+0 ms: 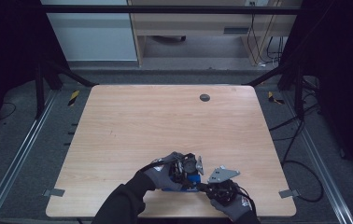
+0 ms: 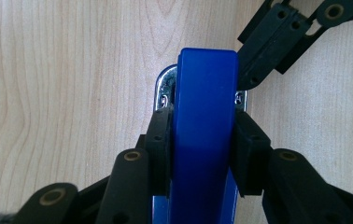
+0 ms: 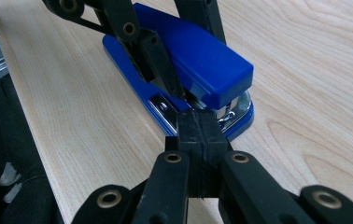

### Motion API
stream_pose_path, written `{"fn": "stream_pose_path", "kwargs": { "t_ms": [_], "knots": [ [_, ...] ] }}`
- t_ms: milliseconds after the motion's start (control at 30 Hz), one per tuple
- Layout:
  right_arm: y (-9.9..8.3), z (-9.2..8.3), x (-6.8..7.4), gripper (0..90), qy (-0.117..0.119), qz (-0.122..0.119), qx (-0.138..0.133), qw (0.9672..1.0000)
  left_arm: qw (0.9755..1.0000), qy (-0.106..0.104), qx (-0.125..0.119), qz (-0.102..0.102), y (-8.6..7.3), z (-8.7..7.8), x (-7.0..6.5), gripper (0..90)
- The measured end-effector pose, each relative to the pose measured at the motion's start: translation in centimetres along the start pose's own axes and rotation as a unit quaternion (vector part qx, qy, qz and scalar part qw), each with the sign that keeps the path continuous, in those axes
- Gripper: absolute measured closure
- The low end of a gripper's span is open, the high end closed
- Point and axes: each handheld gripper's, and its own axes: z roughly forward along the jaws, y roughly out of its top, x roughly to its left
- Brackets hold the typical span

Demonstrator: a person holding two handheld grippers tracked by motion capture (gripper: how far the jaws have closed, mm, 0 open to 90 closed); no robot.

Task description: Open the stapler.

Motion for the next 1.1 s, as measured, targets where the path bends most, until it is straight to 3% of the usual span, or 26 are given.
{"fn": "stream_pose_path", "kwargs": {
  "t_ms": [1100],
  "knots": [
    [-0.19, 0.34, -0.02, 90.0, -0.001, 0.007, -0.021, 0.9998, 0.9999, -0.008, 0.012, 0.006, 0.55, 0.12, 0.15, 65.0]
  ]
}}
